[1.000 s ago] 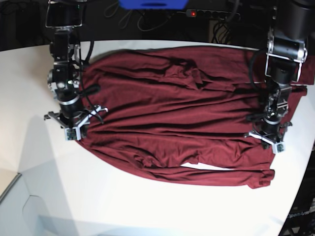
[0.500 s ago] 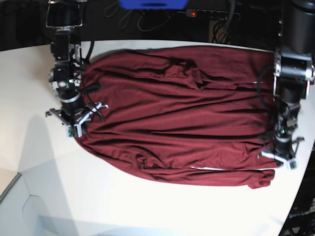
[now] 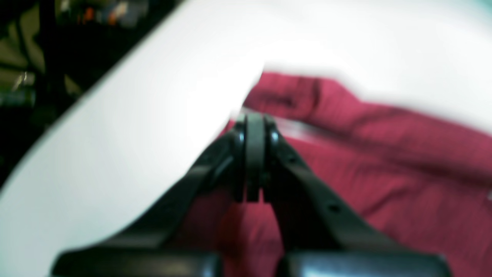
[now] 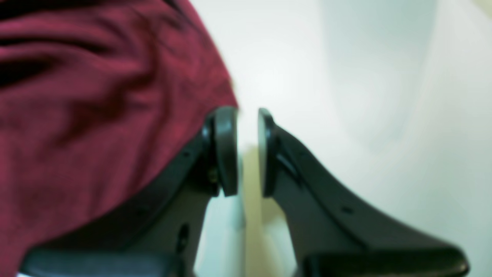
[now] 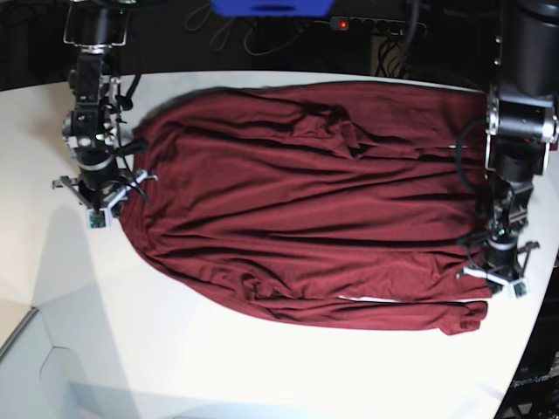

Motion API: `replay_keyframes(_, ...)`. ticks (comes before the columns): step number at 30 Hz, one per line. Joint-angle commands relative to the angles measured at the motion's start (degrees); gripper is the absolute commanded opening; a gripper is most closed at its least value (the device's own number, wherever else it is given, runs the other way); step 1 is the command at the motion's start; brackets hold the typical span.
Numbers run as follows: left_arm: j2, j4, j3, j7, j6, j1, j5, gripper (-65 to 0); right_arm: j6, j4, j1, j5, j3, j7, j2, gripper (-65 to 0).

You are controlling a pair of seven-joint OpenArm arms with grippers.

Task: Layout the t-shirt on the table in an organized manner, then fold the t-shirt properly
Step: 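Release the hem and move the left gripper toward the collar edge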

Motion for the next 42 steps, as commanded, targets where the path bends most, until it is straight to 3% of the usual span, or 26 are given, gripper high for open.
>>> replay_keyframes(1,-1.02,1.77,-0.29,-1.83,0.03,-1.42,-0.41,-64.8,-0.2,1.33,0.97,0.3,0.68,1.98,0.26,-56.9)
replay_keyframes(3,-1.2,5.11,-0.29,-1.48,0.03,0.52,-0.41,-64.8,-0.2,3.44,1.14,0.57,1.3,2.07,0.08,-56.9)
replay_keyframes(8,-2.08,17.86,-0.29,6.08,0.12,7.2,-0.41,-64.8,-0.2,4.93,5.54,0.57,0.33,1.8,-4.05,-56.5)
replay_keyframes(13,-2.87,35.35,-1.0,14.17,0.38,16.69,-0.5,-64.9,-0.11,-0.96,11.78,0.3,-7.32,1.45,-5.54,-56.9)
replay_keyframes(19,-1.72,50.65,-11.54,23.31,0.12,29.35,-0.24,-64.9,-0.11,-13.79,18.81,0.3,-17.08,1.63,-5.28,-56.9)
replay_keyframes(26,0.03,49.51,-20.69,26.65,0.03,36.12,0.2,-64.9,-0.11,-30.14,27.87,0.57,-17.43,2.16,-5.46,-56.9)
replay_keyframes(32,0.03,44.93,-20.86,26.91,-0.06,36.12,0.2,-64.9,-0.47,-40.16,33.23,0.39,-17.34,6.02,-3.87,-56.9)
replay_keyframes(40,1.62,44.32,-20.78,27.18,-0.06,38.05,-0.33,-64.9,-0.55,-43.07,36.57,0.48,-17.25,6.2,-1.94,-56.9)
replay_keyframes(42,1.62,44.32,-21.13,29.73,-0.06,38.14,-0.33,-64.9,-0.55,-42.98,36.92,0.3,-15.49,6.2,-1.85,-56.9)
